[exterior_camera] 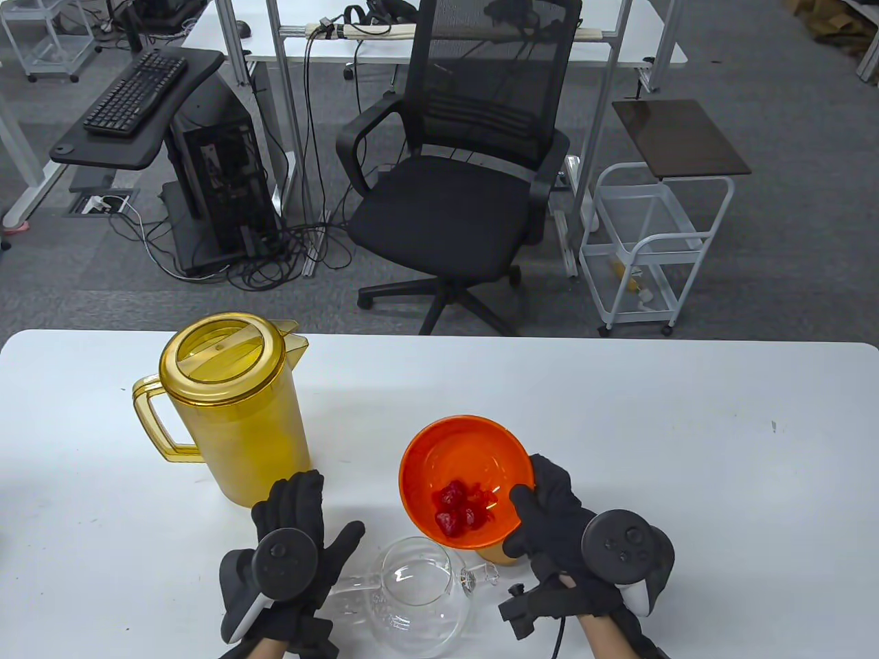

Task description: Make wolfberry and red date tea

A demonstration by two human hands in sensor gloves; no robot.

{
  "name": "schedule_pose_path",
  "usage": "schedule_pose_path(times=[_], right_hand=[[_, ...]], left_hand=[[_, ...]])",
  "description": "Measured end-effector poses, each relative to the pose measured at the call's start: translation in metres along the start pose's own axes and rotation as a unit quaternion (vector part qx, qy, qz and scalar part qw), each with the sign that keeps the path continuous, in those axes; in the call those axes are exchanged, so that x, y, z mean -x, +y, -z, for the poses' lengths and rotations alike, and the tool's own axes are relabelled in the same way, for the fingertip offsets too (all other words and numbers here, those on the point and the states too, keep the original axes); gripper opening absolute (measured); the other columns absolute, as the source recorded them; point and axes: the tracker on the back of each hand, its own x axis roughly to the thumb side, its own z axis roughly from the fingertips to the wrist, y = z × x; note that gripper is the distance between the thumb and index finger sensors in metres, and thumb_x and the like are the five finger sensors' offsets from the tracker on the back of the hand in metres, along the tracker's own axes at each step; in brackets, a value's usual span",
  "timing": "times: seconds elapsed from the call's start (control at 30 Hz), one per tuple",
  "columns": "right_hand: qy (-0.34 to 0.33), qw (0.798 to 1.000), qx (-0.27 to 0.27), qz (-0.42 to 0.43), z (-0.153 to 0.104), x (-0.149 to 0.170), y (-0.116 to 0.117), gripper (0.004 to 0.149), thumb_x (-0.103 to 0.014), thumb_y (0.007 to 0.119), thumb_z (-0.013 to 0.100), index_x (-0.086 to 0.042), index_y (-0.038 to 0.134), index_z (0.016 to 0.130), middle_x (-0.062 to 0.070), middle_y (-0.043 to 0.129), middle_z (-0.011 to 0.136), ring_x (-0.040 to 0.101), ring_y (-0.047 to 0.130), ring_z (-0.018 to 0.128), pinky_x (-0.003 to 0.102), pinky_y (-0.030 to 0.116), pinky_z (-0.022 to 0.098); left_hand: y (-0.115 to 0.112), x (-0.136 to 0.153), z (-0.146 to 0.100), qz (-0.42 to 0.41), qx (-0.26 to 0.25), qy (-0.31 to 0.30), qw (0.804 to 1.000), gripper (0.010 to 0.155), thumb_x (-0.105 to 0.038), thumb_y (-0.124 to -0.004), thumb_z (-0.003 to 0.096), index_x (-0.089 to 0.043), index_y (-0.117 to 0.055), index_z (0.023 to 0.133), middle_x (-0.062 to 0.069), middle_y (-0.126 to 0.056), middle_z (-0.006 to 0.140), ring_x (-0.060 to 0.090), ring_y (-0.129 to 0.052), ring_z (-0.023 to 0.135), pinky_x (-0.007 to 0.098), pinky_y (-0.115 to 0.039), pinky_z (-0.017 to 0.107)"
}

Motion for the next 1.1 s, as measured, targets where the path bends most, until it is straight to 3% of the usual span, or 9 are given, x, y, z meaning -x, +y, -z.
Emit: schedule_pose_path(times=[0.47,1.1], right_hand=[[-0.077,0.995,-0.018,-0.066,-0.010,-0.014,0.027,0.050,-0.015,0.072,0.054,0.015,0.054,0.090,0.029,0.086,0.058,0.013,0.104,0.020,0.029,0.090,0.016],[-0.104,0.989,-0.035,-0.094,-0.015,-0.014,0.042,0.048,-0.015,0.071,0.055,0.014,0.054,0.089,0.028,0.086,0.061,0.016,0.105,0.024,0.032,0.091,0.020]], left_hand=[[0.001,0.000,0.000,0.000,-0.001,-0.001,1.000,0.089,-0.061,-0.062,0.0572,-0.013,-0.019,0.118,0.017,-0.030,0.125,0.048,-0.027,0.115,0.057,-0.017,0.080],[0.001,0.000,0.000,0.000,-0.001,-0.001,1.000,0.089,-0.061,-0.062,0.0571,-0.013,-0.019,0.118,0.017,-0.030,0.125,0.048,-0.026,0.115,0.057,-0.017,0.080]])
